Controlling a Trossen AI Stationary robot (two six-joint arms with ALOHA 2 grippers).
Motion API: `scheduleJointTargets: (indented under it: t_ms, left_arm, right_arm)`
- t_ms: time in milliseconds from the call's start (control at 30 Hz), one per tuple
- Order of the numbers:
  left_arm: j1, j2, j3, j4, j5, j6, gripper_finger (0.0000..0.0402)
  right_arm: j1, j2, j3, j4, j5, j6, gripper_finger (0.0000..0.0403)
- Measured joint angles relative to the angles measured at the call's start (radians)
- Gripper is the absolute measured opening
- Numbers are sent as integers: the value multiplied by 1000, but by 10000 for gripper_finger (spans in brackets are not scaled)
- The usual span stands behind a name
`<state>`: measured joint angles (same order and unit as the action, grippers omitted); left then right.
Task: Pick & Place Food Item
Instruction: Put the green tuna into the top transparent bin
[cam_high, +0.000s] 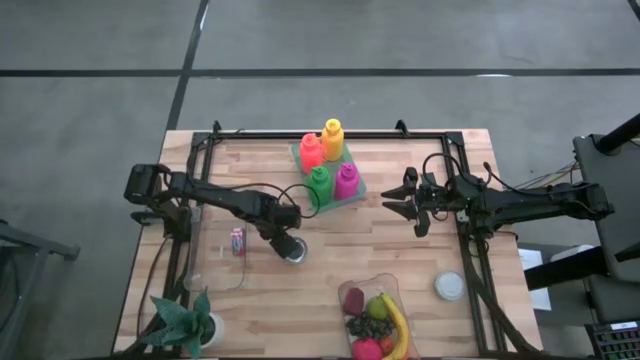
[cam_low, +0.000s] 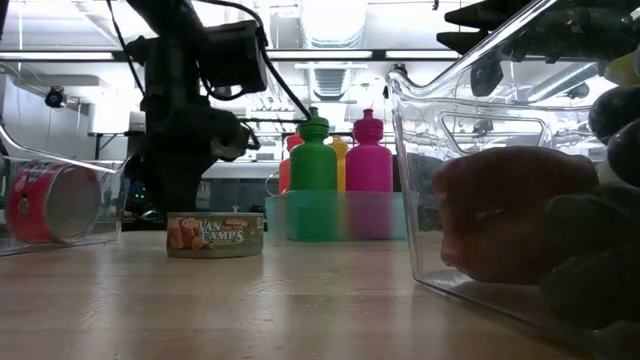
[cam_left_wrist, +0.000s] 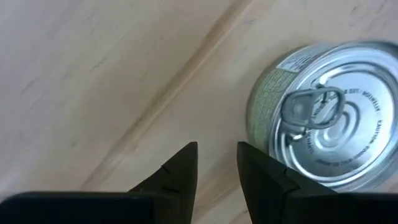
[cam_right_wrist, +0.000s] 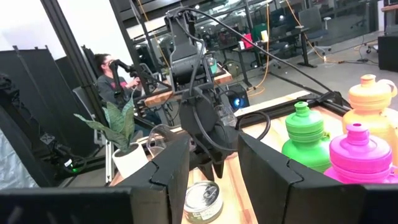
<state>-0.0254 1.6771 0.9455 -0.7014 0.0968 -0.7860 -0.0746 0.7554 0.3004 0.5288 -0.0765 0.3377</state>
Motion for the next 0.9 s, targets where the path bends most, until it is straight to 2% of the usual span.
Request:
scheduleJointTargets:
  t_ms: [233,633,900]
  left_arm:
    - [1,-28,4,-6,24,1,117]
    - [0,-96,4,2,-4,62,117]
    - [-31,-97,4,50,4,350,117]
  right_arm:
    - [0,0,0,0,0,0,134]
    - [0,0,0,0,0,0,134]
    - [0,0,0,0,0,0,134]
